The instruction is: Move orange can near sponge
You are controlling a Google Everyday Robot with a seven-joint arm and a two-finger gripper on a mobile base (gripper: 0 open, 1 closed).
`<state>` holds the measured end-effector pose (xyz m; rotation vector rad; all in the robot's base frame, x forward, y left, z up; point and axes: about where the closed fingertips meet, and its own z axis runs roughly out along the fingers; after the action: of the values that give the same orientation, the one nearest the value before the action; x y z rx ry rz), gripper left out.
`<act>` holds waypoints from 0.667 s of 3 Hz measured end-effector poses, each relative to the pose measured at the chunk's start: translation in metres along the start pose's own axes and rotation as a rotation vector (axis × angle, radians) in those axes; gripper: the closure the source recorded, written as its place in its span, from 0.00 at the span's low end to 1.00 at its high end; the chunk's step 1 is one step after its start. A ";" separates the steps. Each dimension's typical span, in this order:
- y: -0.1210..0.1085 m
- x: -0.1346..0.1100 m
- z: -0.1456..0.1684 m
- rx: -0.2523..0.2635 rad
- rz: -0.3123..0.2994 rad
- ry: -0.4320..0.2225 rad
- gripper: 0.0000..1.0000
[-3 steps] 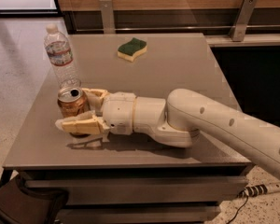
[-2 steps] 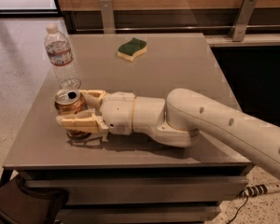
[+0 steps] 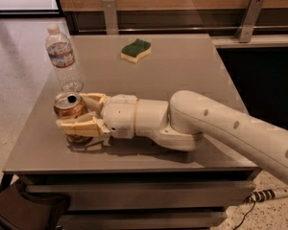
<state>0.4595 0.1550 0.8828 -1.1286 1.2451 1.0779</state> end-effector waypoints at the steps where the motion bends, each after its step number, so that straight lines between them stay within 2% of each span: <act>1: 0.000 0.000 0.000 0.000 0.000 0.000 1.00; 2: -0.023 -0.005 -0.011 0.017 0.010 -0.017 1.00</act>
Offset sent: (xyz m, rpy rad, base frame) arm 0.0521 -0.0388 0.0122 0.0459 0.0213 -0.0476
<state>0.4801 0.1408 0.8886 -1.0993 1.2455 1.0807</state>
